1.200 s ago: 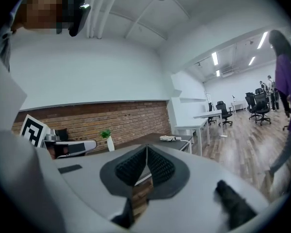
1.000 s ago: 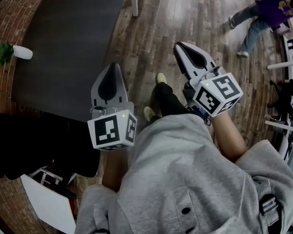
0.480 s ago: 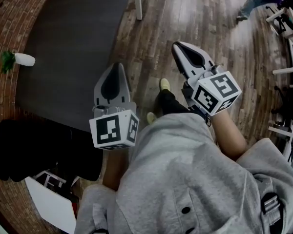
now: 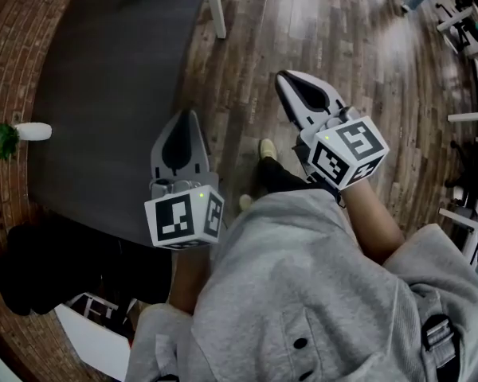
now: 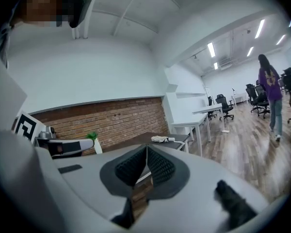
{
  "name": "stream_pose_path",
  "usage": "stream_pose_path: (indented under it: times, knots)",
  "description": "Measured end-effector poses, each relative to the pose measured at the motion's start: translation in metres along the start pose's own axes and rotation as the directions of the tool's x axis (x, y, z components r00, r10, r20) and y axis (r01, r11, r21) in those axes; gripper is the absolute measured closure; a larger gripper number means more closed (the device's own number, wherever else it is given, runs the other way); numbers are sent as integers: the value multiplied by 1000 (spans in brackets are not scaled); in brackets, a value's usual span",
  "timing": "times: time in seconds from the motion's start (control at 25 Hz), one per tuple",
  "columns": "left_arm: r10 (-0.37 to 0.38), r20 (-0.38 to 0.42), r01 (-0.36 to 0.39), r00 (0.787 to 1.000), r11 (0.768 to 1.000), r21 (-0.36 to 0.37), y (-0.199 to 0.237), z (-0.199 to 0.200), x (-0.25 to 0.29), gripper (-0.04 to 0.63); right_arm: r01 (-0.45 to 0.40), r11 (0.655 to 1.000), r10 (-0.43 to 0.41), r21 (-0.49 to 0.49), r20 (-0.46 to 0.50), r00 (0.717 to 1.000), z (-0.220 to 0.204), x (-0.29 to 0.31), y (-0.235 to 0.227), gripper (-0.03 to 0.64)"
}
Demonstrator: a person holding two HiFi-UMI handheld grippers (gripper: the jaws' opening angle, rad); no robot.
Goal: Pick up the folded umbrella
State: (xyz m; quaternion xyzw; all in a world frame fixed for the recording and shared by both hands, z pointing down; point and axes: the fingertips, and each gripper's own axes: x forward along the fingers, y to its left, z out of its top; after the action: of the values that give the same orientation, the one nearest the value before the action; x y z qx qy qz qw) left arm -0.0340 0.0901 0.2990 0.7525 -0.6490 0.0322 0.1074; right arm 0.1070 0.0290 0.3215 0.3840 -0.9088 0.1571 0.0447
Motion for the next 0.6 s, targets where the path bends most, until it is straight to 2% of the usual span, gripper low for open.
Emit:
stream_pose_path:
  times: [0.28, 0.6]
  knots:
    - [22, -17, -22, 1000, 1000, -5, -7, 5, 63, 581, -10, 1000, 10, -22, -15, 1000, 16, 29, -52, 592]
    - [65, -33, -64, 997, 998, 17, -16, 12, 111, 581, -38, 999, 38, -10, -15, 999, 32, 53, -100, 592]
